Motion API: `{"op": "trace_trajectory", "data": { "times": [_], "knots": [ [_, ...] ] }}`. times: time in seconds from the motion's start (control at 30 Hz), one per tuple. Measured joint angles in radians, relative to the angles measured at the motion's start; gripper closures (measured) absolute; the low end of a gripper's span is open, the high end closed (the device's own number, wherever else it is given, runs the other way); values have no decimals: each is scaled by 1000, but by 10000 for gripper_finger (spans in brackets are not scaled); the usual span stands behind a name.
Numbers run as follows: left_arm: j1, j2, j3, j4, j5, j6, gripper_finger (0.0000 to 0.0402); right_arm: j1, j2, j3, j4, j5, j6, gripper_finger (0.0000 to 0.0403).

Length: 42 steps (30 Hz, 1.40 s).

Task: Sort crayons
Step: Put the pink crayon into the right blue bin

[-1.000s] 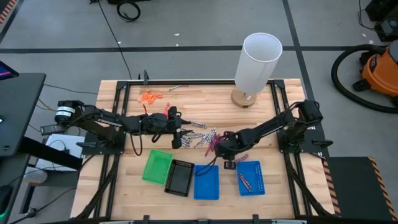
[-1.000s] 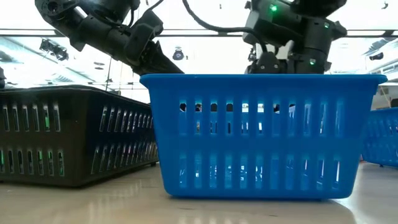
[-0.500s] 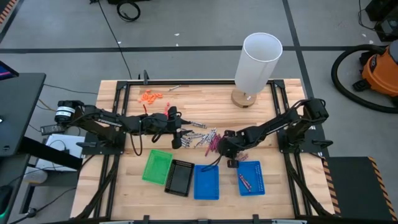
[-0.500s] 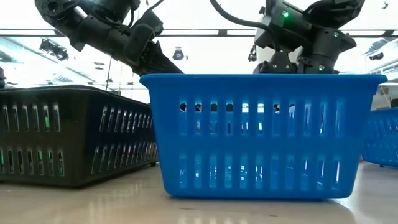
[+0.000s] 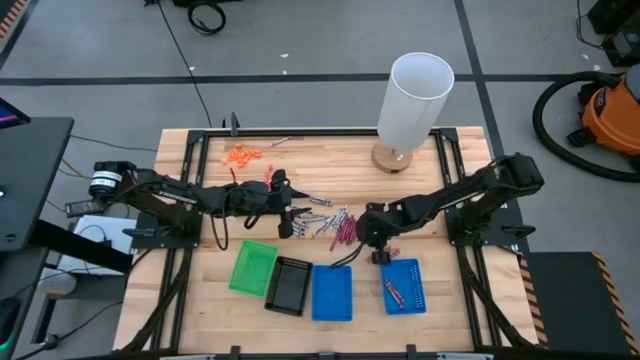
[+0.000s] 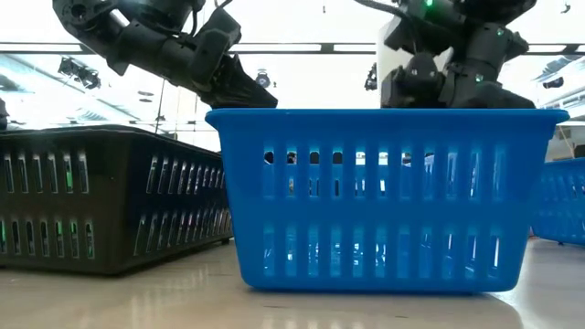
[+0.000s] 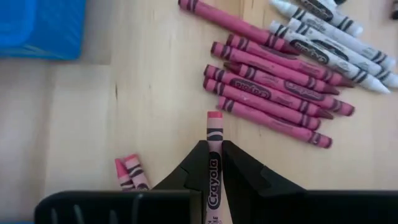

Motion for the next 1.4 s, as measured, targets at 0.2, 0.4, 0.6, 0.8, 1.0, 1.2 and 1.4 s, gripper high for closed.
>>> {"op": "trace_trajectory", "data": {
  "times": [0.2,0.4,0.6,0.8,1.0,1.2,1.4],
  "knots": [
    [-7,59,0,72,0,-32,221,-2,-71,1,0,21,34,359],
    [-30,61,0,60,0,-22,221,18,-125,2,-23,59,111,359],
    [-41,56,0,62,-2,1,221,50,-142,6,-50,77,182,359],
    [-40,56,0,66,-3,1,221,96,-142,80,-142,78,264,359],
    [-38,56,0,65,-3,5,221,167,-145,124,-197,95,350,359],
    [-38,56,0,52,-3,20,221,271,-145,126,-249,129,524,359],
    [-38,56,0,53,-4,21,221,427,-151,126,-278,240,767,359]
  ]
}}
